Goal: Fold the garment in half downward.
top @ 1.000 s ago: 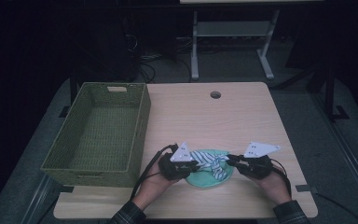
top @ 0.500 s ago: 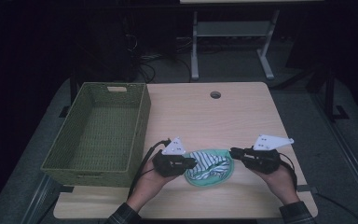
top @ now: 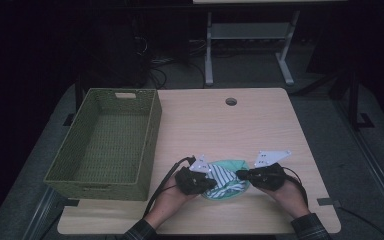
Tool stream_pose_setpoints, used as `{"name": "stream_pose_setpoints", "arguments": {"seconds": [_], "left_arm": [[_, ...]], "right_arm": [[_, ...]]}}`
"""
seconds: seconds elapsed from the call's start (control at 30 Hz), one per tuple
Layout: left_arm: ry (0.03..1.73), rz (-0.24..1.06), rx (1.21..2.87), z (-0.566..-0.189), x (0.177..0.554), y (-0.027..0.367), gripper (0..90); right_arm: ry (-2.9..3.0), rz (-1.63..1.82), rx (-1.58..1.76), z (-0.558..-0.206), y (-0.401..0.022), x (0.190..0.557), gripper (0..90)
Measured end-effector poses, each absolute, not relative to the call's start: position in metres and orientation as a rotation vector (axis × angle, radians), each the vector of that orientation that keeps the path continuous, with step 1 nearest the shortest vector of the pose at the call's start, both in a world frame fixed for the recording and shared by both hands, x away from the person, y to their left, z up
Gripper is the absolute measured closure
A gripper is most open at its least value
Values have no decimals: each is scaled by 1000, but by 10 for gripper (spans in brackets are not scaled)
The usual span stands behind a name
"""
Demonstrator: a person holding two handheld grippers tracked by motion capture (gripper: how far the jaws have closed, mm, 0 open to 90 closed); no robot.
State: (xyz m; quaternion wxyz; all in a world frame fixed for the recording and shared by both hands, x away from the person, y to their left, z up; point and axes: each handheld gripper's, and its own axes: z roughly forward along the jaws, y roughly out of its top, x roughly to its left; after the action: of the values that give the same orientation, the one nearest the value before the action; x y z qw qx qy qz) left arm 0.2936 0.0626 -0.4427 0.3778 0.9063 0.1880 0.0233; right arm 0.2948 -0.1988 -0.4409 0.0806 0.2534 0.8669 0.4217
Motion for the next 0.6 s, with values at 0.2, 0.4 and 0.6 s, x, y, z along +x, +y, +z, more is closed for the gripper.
{"name": "stream_pose_setpoints", "arguments": {"seconds": [0.2,0.4,0.6], "left_arm": [[476,53,2368,-454,292,57,858],[466,72,2394,-460,293,56,868],[487,125,2405,-459,301,60,880]], "right_arm": [[2662,1211,762,-458,-199,293,882],[2684,1208,758,-464,-199,290,899],[2706,1215,754,-464,-198,288,900]]}}
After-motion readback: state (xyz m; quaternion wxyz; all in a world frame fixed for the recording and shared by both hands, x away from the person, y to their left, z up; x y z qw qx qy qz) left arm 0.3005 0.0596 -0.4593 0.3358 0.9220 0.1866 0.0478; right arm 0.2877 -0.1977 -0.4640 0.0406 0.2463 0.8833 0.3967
